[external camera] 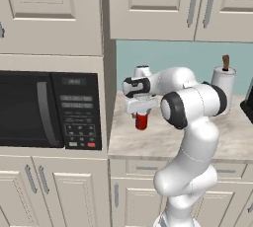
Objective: Four empty soda cans are scattered around the kitchen. Gather all the cans and cluster them next to the stove for recycling.
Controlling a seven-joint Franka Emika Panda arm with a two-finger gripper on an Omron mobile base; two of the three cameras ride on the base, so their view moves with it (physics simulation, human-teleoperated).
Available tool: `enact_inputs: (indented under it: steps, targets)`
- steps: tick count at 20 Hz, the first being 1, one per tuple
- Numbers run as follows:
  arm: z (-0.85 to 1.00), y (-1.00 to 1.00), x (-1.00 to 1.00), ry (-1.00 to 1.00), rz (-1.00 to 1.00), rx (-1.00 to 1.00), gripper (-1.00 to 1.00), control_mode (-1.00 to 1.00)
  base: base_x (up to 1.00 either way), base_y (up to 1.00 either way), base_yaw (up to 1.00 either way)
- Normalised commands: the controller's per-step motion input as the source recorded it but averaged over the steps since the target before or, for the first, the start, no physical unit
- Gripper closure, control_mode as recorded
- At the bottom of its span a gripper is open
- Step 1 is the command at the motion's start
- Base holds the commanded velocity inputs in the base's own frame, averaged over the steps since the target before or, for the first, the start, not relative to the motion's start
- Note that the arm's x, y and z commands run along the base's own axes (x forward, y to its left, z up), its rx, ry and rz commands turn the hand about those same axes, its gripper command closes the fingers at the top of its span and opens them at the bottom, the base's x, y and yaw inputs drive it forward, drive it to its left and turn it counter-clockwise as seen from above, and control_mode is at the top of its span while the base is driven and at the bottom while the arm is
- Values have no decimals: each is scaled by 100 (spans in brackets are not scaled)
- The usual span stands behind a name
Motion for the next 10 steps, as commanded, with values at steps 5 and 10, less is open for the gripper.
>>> enact_inputs:
  steps: [5,10]
  targets:
    - [-5,0,-15,0,0,0,-100,-100,0,0,0]
    - [-10,0,-8,1,0,0,-100,-100,0,0,0]
